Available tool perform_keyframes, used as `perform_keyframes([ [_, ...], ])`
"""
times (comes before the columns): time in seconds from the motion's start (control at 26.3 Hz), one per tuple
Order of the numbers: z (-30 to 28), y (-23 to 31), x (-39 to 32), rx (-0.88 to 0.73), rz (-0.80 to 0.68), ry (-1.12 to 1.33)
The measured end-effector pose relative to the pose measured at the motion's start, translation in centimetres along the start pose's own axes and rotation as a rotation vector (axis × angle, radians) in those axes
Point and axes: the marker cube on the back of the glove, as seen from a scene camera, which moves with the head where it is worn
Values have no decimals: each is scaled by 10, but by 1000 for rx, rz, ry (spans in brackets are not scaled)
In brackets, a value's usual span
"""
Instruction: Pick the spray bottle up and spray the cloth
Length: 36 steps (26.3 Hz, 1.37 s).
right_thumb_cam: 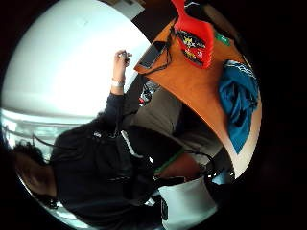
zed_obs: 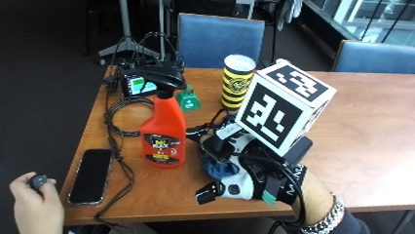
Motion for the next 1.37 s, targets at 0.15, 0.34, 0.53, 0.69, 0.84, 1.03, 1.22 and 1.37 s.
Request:
perform_keyframes([
  [0.15,1,-2,-3,0,-7,-6],
  [0.34,1,-2,-4,3,-9,-6],
  [0.53,2,-2,-1,8,2,-17],
  [0.69,5,2,2,10,13,-30],
  [0.84,3,5,5,17,24,-28],
  [1.03,-1,2,5,25,20,-23],
  [1.22,2,2,4,21,20,-27],
  [1.37,4,3,4,18,23,-33],
])
